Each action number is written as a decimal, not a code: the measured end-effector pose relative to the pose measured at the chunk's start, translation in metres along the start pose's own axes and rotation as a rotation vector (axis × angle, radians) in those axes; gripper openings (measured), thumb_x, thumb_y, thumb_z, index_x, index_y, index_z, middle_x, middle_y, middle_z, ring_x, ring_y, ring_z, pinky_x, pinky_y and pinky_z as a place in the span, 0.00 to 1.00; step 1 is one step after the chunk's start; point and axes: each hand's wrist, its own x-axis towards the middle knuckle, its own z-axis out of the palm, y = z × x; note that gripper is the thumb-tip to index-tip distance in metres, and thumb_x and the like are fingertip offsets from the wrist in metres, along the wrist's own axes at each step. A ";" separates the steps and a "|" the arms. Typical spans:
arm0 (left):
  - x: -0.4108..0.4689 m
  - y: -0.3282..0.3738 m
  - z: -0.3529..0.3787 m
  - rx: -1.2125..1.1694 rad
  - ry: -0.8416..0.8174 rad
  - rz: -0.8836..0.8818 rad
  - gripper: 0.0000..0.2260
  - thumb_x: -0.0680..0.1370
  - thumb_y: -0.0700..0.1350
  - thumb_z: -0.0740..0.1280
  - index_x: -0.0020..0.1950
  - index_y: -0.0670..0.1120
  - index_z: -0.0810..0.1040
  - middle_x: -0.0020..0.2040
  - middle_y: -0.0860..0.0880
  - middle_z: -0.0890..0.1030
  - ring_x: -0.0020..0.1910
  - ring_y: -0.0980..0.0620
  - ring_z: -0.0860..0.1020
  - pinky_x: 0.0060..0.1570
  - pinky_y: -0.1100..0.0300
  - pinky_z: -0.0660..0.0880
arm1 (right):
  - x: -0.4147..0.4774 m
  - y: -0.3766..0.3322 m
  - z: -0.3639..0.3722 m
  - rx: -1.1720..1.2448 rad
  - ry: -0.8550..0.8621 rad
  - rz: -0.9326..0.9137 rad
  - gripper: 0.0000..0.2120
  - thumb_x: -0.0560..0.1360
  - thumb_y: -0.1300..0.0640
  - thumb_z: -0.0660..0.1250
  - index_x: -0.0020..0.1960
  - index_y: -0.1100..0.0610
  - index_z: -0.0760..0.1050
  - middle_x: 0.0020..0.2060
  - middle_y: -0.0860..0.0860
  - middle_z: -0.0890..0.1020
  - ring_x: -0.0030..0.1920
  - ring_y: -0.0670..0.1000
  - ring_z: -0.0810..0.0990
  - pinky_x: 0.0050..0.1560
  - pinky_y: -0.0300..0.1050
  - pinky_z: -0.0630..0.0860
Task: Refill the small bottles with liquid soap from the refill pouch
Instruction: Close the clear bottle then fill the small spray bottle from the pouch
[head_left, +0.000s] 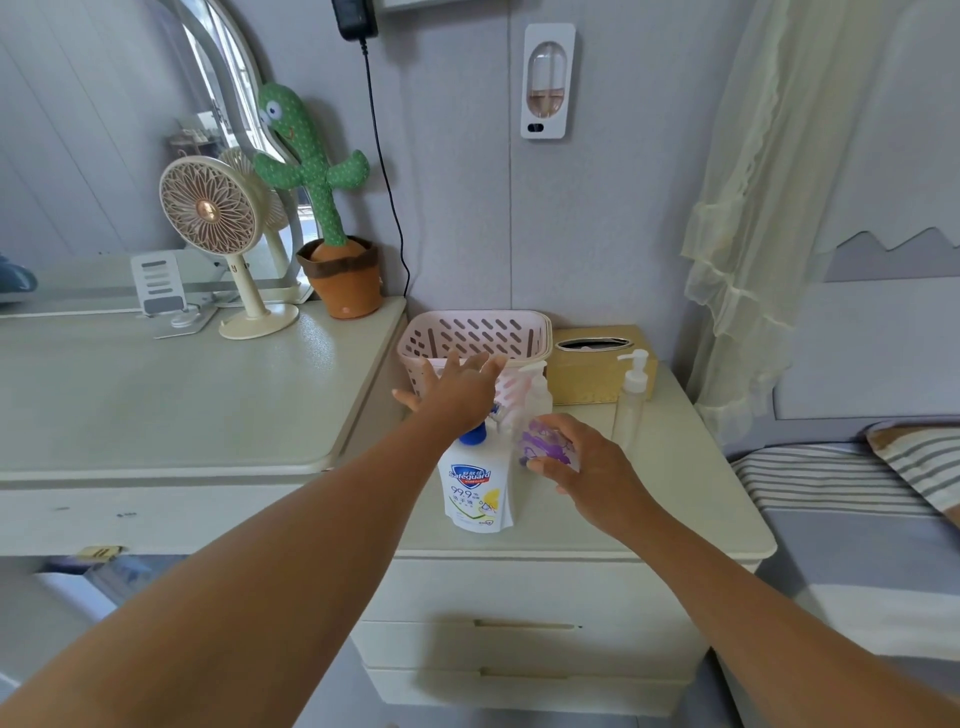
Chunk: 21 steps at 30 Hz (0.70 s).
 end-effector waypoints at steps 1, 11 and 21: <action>0.001 -0.001 0.002 0.000 -0.002 -0.005 0.20 0.83 0.55 0.43 0.76 0.63 0.53 0.79 0.51 0.46 0.76 0.40 0.38 0.65 0.27 0.38 | 0.000 0.001 0.001 -0.005 0.001 0.002 0.21 0.76 0.52 0.67 0.68 0.50 0.68 0.60 0.49 0.74 0.54 0.46 0.74 0.45 0.33 0.75; -0.001 0.001 -0.001 0.032 0.009 0.000 0.20 0.83 0.55 0.44 0.76 0.62 0.51 0.79 0.50 0.45 0.76 0.39 0.38 0.66 0.26 0.39 | -0.001 0.000 0.001 0.018 0.000 0.000 0.22 0.76 0.52 0.68 0.68 0.50 0.68 0.60 0.50 0.75 0.55 0.47 0.75 0.49 0.39 0.79; -0.002 -0.002 0.008 0.051 0.000 0.013 0.20 0.83 0.53 0.44 0.76 0.63 0.53 0.79 0.50 0.45 0.76 0.38 0.37 0.65 0.25 0.38 | -0.004 0.004 0.005 0.010 -0.013 0.027 0.22 0.76 0.52 0.68 0.68 0.51 0.68 0.61 0.51 0.75 0.56 0.48 0.75 0.49 0.39 0.79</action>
